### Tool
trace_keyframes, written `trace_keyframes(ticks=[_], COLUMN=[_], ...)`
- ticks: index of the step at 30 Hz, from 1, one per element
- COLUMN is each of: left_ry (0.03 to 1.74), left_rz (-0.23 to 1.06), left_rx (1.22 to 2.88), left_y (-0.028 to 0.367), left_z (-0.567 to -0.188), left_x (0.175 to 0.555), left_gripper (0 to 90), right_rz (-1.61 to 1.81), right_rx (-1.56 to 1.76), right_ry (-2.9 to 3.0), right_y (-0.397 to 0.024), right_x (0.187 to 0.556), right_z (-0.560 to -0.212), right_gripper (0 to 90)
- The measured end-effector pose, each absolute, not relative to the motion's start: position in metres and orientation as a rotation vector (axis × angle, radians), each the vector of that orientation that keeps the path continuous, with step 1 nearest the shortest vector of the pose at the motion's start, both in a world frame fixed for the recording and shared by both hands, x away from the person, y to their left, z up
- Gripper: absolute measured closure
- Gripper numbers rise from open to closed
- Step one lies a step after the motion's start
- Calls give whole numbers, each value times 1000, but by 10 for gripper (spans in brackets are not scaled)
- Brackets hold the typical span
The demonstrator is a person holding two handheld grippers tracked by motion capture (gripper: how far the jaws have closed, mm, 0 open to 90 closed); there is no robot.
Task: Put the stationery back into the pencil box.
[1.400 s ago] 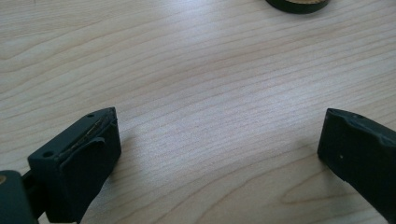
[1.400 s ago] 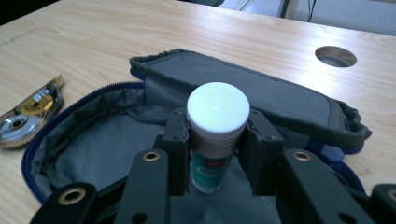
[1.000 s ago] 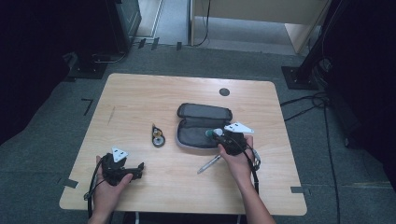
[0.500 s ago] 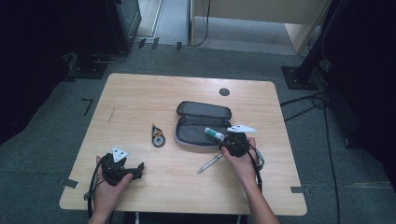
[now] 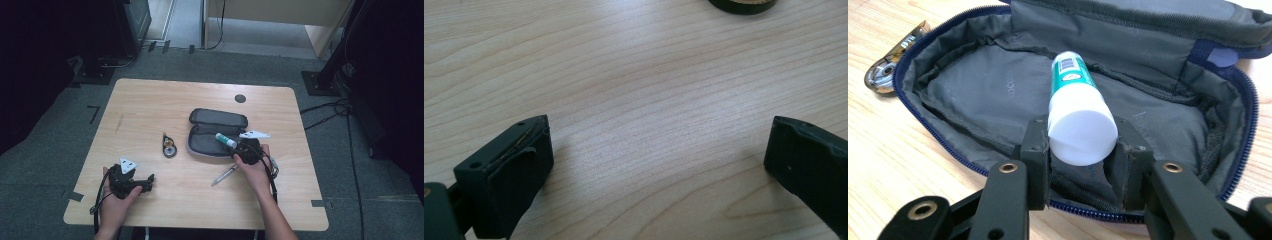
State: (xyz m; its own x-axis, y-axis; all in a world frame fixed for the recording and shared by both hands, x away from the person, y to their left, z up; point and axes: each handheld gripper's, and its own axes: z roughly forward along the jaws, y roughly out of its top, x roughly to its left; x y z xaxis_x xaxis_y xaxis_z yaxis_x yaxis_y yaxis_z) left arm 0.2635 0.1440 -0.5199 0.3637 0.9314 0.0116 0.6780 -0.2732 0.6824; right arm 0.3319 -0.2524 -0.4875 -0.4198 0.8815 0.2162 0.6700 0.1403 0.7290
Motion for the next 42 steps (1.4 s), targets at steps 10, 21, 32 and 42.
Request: trace_keyframes(ticks=[10,21,32,42], left_ry=[1388,1388,1388,1388], left_rz=[561,561,561,561], left_rx=[2043,2042,2042,2042], left_y=[144,144,144,144], left_z=[-520,-520,-520,-520], left_x=[264,264,264,264], left_gripper=[0,0,0,0], right_rz=[1178,1091,1038,922], right_rx=[1575,1556,1544,1510], right_ry=[2169,2143,2086,2024], right_y=[-248,-247,-248,-244], right_x=[344,347,348,351], right_z=[-491,-494,-492,-496], right_gripper=[626,579,542,519])
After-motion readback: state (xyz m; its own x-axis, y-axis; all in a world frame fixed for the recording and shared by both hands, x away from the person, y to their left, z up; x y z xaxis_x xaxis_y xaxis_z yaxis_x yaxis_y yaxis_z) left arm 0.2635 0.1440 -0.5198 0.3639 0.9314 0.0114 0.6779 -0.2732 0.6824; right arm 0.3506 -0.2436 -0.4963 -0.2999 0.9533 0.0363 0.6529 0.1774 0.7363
